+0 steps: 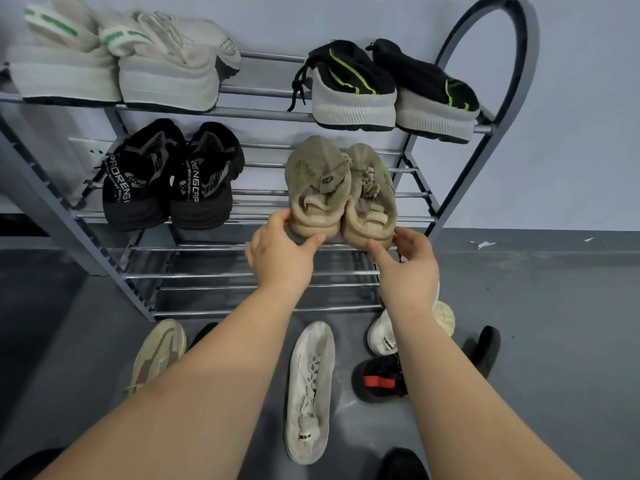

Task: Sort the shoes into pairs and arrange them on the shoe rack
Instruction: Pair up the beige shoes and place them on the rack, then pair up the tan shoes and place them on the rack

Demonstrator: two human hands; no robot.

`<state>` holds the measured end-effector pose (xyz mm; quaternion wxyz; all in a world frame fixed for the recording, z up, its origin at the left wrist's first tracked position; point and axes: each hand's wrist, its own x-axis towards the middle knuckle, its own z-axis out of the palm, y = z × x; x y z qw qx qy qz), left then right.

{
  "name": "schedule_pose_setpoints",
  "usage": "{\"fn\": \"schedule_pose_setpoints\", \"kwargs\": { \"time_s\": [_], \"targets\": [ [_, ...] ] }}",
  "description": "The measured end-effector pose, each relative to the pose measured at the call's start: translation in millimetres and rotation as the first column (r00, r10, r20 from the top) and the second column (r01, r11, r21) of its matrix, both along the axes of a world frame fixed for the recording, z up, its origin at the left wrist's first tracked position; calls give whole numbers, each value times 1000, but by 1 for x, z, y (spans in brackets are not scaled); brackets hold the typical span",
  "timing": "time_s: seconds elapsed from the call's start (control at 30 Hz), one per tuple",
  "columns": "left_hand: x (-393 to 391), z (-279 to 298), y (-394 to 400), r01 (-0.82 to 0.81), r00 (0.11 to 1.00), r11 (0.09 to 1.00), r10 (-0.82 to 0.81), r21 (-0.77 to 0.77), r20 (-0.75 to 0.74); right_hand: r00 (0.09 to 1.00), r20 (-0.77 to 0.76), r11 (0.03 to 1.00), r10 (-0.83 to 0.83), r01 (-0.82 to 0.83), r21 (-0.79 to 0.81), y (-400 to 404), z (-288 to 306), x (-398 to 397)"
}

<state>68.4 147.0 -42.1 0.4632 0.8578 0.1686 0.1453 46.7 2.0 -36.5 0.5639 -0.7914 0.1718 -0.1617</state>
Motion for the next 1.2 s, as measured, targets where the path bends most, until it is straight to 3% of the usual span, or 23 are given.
{"fn": "schedule_pose_setpoints", "kwargs": {
  "time_s": [0.2, 0.57, 0.7, 0.83, 0.93, 1.07, 1.2],
  "targets": [
    [9, 0, 0, 41, 996, 994, -34, 97, -79, 995, 14, 987, 94, -91, -131, 3, -8, 9],
    [2, 15, -5, 197, 959, 975, -170, 104, -225, 923, -162, 916, 350, -373, -145, -6, -9, 18],
    [-6, 12, -5, 309, 922, 928, -238, 209, -306, 880, -296, 871, 373, -441, -215, -10, -3, 7],
    [-25, 7, -4, 443, 871, 808, -287, 389, -399, 821, -449, 760, 352, -531, -375, -11, 0, -14],
    [-49, 7, 3, 574, 808, 659, -360, 486, -467, 789, -514, 638, 337, -593, -492, -16, 7, -33],
    [-82, 14, 14, 713, 701, 457, -443, 533, -559, 737, -611, 442, 289, -669, -597, -25, 10, -67],
    [-114, 18, 25, 776, 627, 312, -464, 547, -625, 688, -693, 269, 214, -724, -636, -34, 6, -104]
  ]
}}
